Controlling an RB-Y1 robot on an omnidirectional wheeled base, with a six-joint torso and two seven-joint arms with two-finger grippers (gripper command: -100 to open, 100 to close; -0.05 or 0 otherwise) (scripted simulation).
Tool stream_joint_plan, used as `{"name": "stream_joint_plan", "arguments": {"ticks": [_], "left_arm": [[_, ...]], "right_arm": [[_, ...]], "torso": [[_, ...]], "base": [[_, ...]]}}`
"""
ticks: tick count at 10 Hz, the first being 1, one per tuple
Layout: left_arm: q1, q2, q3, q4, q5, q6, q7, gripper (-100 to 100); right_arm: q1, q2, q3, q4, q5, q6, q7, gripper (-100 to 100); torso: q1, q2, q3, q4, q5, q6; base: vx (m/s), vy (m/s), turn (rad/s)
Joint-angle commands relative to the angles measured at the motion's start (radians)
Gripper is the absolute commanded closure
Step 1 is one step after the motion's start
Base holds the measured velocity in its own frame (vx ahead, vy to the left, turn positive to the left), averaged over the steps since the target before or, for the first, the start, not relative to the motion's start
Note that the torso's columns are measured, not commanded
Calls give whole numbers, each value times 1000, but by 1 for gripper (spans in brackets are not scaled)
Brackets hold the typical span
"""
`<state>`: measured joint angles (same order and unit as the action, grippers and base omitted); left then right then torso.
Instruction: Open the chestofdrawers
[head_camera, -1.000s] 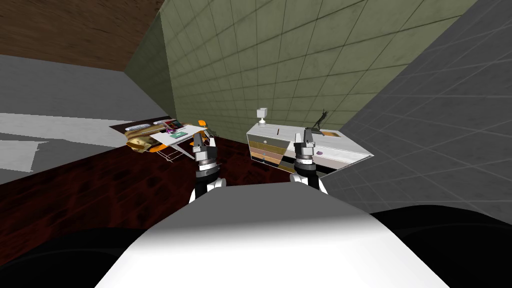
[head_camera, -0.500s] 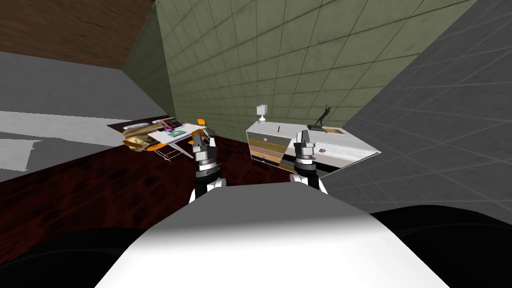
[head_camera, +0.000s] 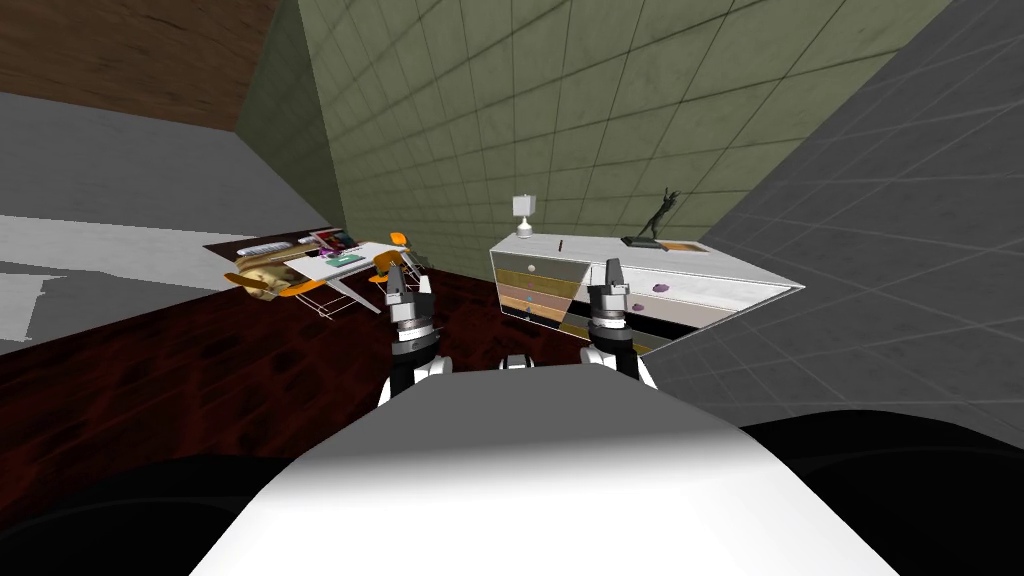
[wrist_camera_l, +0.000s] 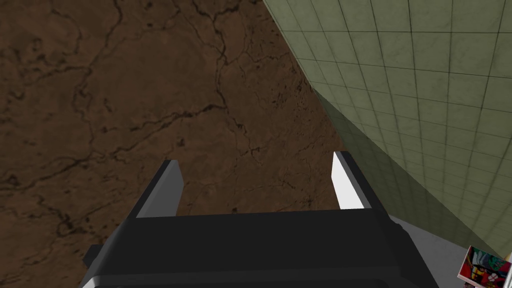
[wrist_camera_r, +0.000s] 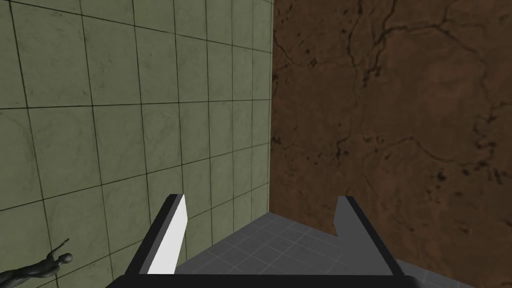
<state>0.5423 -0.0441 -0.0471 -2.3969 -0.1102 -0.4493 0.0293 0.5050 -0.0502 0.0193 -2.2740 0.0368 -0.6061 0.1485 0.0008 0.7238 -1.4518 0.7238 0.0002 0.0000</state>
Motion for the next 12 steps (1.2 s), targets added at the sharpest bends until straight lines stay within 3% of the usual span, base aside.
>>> {"name": "stream_joint_plan", "arguments": {"ticks": [1, 12], "left_arm": [[0, 0, 0, 0, 0, 0, 0, 0], [0, 0, 0, 0, 0, 0, 0, 0]], "right_arm": [[-13, -32, -7, 19, 16, -13, 71, -100], [-56, -87, -40, 95, 83, -55, 332, -100]], "torso": [[0, 8, -20, 9, 0, 0], [-1, 13, -25, 14, 0, 0]], "base": [[50, 30, -33], [62, 33, -29]]}}
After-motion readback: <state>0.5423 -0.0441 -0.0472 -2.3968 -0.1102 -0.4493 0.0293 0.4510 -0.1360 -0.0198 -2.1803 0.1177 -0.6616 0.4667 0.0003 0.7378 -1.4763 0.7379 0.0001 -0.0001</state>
